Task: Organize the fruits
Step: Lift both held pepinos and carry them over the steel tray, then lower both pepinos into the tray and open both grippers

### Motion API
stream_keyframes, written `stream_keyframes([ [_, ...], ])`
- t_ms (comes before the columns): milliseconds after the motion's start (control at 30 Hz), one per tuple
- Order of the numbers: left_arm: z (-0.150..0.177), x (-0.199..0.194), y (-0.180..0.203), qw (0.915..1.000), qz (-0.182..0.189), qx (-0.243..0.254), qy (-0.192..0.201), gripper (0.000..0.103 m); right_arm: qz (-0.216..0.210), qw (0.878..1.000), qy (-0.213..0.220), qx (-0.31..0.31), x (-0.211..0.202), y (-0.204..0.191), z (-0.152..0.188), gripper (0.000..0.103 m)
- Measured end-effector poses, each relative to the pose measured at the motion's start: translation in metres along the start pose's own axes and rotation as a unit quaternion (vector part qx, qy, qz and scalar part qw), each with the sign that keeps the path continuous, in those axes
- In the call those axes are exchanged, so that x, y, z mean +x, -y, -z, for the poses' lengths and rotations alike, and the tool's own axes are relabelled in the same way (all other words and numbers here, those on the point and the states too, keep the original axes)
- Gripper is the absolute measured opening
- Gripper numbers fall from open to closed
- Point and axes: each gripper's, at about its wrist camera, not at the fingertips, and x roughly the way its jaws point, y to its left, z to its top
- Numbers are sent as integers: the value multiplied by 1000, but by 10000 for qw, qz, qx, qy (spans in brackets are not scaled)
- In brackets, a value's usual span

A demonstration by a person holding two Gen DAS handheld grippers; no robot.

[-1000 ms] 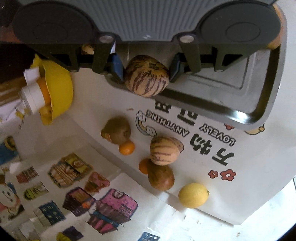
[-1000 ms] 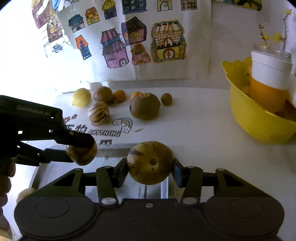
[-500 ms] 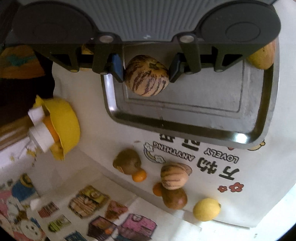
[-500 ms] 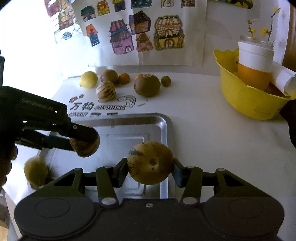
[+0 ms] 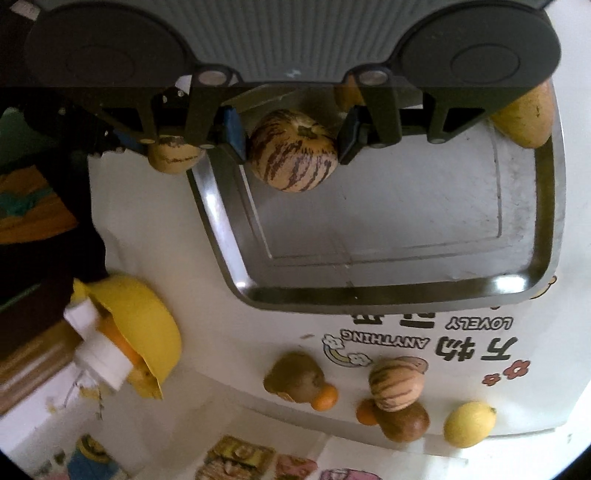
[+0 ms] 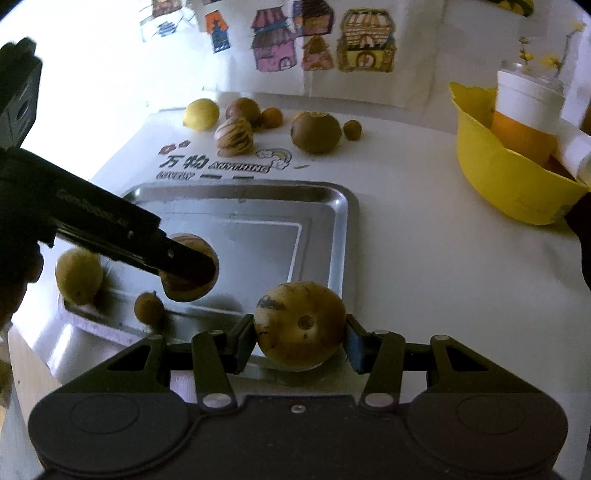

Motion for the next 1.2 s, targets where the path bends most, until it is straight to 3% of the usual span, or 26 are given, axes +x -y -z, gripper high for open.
stream_keyframes([
  [567, -5, 17, 14, 9965, -230, 700, -397, 56, -96, 9950, -253, -957, 11, -4, -2, 52],
  [1200, -7, 25, 19, 9942, -471, 777, -583, 56, -352, 9846, -504, -1637, 20, 1, -6, 52],
])
